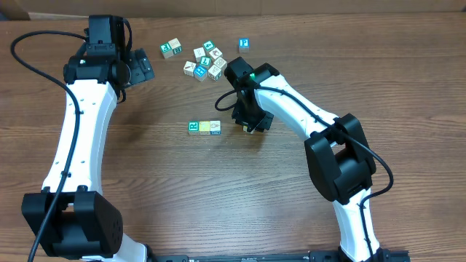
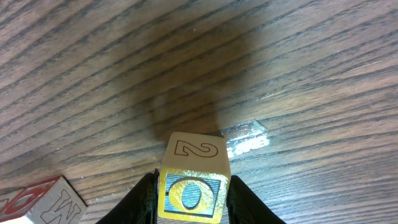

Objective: Form a horizontal line
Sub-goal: 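Close the right gripper on the 2 block and lift it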

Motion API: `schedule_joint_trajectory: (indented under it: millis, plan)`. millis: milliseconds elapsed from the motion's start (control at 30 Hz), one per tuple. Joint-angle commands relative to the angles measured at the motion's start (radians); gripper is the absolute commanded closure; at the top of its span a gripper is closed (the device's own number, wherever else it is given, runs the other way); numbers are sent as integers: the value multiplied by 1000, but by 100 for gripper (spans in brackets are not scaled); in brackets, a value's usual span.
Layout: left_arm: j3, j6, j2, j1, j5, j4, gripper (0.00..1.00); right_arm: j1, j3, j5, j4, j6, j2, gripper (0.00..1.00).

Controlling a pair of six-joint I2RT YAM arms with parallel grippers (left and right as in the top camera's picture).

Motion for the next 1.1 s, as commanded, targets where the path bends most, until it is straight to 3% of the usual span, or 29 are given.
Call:
schedule_joint_trajectory:
  millis: [0, 1067]
  plan:
    - [2, 4, 3, -2, -17, 2, 1, 6, -5, 1, 3, -9, 5, 67]
    - [2, 4, 3, -2, -17, 2, 0, 6, -5, 1, 10, -58, 5, 67]
